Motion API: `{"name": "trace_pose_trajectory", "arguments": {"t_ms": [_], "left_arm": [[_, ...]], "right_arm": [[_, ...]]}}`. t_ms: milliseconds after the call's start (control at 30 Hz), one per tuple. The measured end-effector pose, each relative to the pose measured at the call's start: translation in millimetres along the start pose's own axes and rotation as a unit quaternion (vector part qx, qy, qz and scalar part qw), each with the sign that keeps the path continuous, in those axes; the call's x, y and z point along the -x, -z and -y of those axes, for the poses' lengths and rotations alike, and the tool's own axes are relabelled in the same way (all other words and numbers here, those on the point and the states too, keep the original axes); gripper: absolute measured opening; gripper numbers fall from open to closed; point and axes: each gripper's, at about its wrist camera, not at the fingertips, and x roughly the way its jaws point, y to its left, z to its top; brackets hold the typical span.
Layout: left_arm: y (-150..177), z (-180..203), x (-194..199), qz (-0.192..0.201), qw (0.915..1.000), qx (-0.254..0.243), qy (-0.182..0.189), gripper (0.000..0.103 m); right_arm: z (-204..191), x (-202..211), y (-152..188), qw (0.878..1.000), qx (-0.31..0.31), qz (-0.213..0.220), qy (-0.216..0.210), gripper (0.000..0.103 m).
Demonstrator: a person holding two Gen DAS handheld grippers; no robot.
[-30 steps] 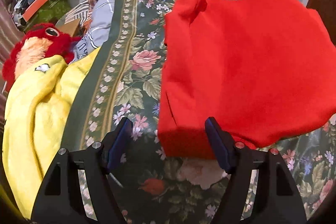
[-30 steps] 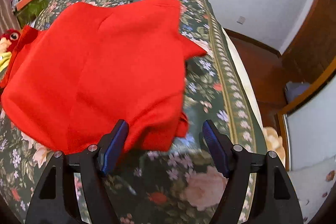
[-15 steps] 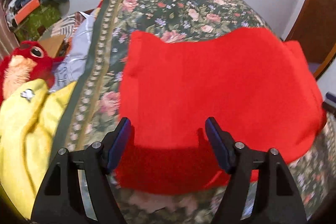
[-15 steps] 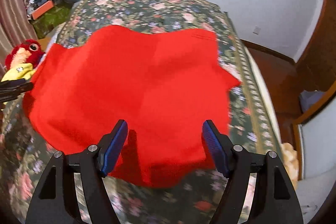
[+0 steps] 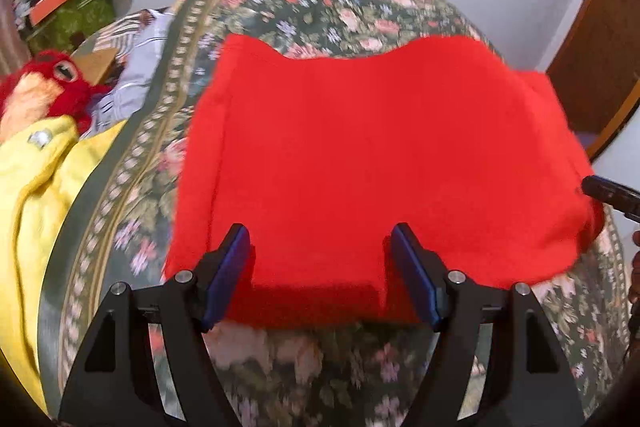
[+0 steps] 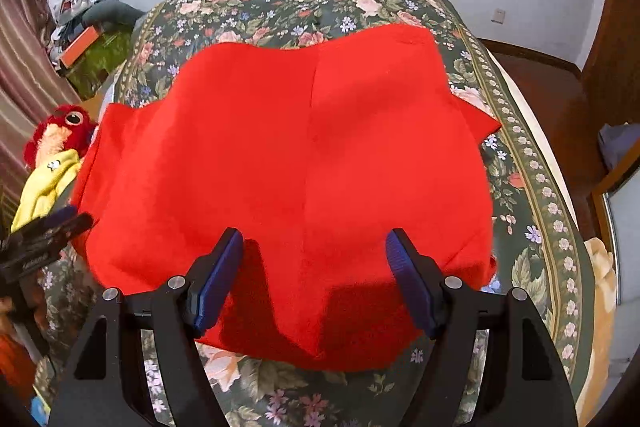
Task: Fold large clothes
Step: 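Grasp the folded jacket edge with the left tool and lift it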
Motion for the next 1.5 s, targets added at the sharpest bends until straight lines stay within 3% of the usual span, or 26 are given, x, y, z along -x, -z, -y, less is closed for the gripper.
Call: {"name": "trace_pose_trajectory", "arguments": {"t_ms": [167, 300, 400, 433, 633, 667, 767, 867, 1067, 1133, 1233, 1300, 1367, 1500], "left_arm": [[21.5, -17.8, 23.3, 0.011, 0.9976, 0.065, 0.02, 0.072], [32.3, -37.7, 22.2, -0.008, 0.9875, 0.142, 0.069, 0.072], [38.5, -48.1, 9.4, -0.037, 0.9682, 0.202, 0.143, 0.072], [40.2, -50.4, 2.8, -0.047, 0.9581, 0.222, 0.174, 0.072], [47.0, -55.0, -32.2, -0.082, 0.909, 0.304, 0.273, 0.072], [47.1, -55.9, -37.8, -0.08, 0.9025, 0.314, 0.284, 0.072], [41.8, -58.4, -48.4, -0.068, 0.8952, 0.324, 0.298, 0.072], [31.3, -56.4, -57.4, -0.059, 0.9013, 0.309, 0.298, 0.065], [13.8, -55.8, -70.5, -0.022, 0.9223, 0.287, 0.258, 0.051], [10.1, -59.6, -78.9, -0.015, 0.9225, 0.297, 0.246, 0.05], [7.3, -68.7, -89.7, -0.007, 0.9136, 0.32, 0.25, 0.037], [4.7, -72.6, -92.0, -0.01, 0.9144, 0.321, 0.247, 0.025], [2.0, -73.4, -86.1, -0.006, 0.9214, 0.311, 0.233, 0.017], [-9.8, -66.6, -47.4, 0.041, 0.9405, 0.269, 0.204, 0.011]], "right_arm": [[-16.9, 3.7, 1.5, 1.0, 0.022, -0.001, 0.0, 0.071], [-28.3, 5.6, 4.3, 0.999, 0.034, -0.004, -0.004, 0.07], [-32.2, 7.1, 5.9, 0.999, 0.039, -0.005, -0.006, 0.07], [-33.2, 7.2, 6.6, 0.999, 0.041, -0.006, -0.005, 0.07], [-32.3, 6.0, 9.1, 0.999, 0.05, -0.011, 0.003, 0.07], [-31.6, 6.1, 9.6, 0.999, 0.049, -0.012, 0.003, 0.07], [-30.1, 5.1, 10.0, 0.999, 0.047, -0.014, 0.005, 0.071], [-28.9, 3.9, 10.7, 0.999, 0.045, -0.015, 0.006, 0.071], [-28.6, -0.5, 9.8, 0.999, 0.045, -0.018, 0.01, 0.071], [-28.8, -1.9, 9.2, 0.999, 0.045, -0.02, 0.011, 0.071], [-30.6, -1.5, 8.2, 0.999, 0.047, -0.021, 0.013, 0.071], [-32.4, -0.1, 7.0, 0.998, 0.049, -0.02, 0.014, 0.071], [-35.2, 3.0, 5.1, 0.998, 0.055, -0.018, 0.018, 0.071], [-45.3, 11.4, -2.3, 0.998, 0.064, -0.011, 0.016, 0.071]]}}
